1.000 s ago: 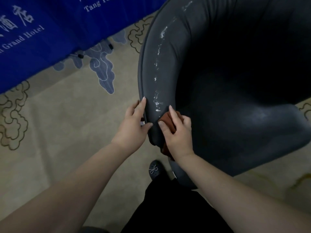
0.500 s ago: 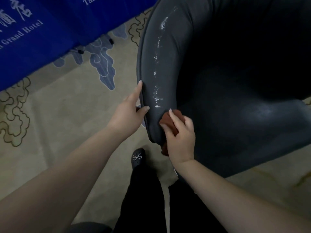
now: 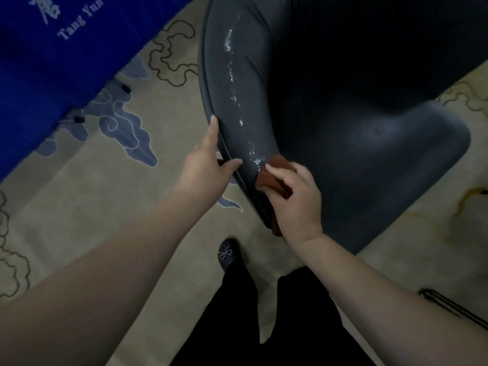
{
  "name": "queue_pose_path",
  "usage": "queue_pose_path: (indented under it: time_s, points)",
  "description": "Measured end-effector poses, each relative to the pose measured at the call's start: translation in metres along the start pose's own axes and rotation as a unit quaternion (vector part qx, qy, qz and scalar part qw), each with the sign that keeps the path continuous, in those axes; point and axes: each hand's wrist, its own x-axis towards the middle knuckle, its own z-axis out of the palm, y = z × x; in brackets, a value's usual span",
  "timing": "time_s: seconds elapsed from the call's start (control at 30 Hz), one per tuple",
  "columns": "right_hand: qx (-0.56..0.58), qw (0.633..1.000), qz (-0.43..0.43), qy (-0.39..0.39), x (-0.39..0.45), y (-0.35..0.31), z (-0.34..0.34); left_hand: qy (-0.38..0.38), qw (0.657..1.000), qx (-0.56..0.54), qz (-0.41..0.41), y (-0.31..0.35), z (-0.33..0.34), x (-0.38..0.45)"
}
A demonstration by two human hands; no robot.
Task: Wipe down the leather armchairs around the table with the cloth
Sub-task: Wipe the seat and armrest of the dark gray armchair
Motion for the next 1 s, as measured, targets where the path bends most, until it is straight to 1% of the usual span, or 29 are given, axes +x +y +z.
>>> queue_pose_path:
  time_s: [0.1,0.23,0.33,0.43,0.6,0.73,0.83,1.0]
  points:
    - [0.0,1.0,0.006,0.017,0.009,-0.004,0.004,-0.011,1.0,0.013,0.011,-0.001,-0.004,0.004]
    - [0.007,0.999,0.016,0.028,-0.021,0.0,0.0,-0.014,1.0,-0.003,0.015,-0.005,-0.001,0.007]
    - [0.014,0.999,0.012,0.026,-0.002,-0.005,0.005,-0.01,1.0,-0.017,0.006,-0.008,0.002,0.009]
    - [0.009,1.0,0.0,0.002,0.021,-0.011,0.011,-0.012,1.0,-0.02,0.01,-0.012,0.004,0.01]
    - [0.011,1.0,-0.007,0.004,0.009,-0.001,0.006,-0.005,0.997,-0.077,0.013,-0.011,0.003,0.007]
    - [0.009,0.999,-0.033,-0.012,0.037,-0.009,0.01,-0.022,0.991,-0.13,-0.001,-0.013,0.0,0.01]
    - [0.002,0.998,-0.058,-0.031,0.056,-0.015,0.013,-0.025,0.993,-0.111,0.0,-0.009,-0.008,0.017]
    - [0.01,0.998,-0.056,-0.035,0.038,-0.005,0.007,-0.023,0.996,-0.087,-0.012,-0.003,-0.017,0.03]
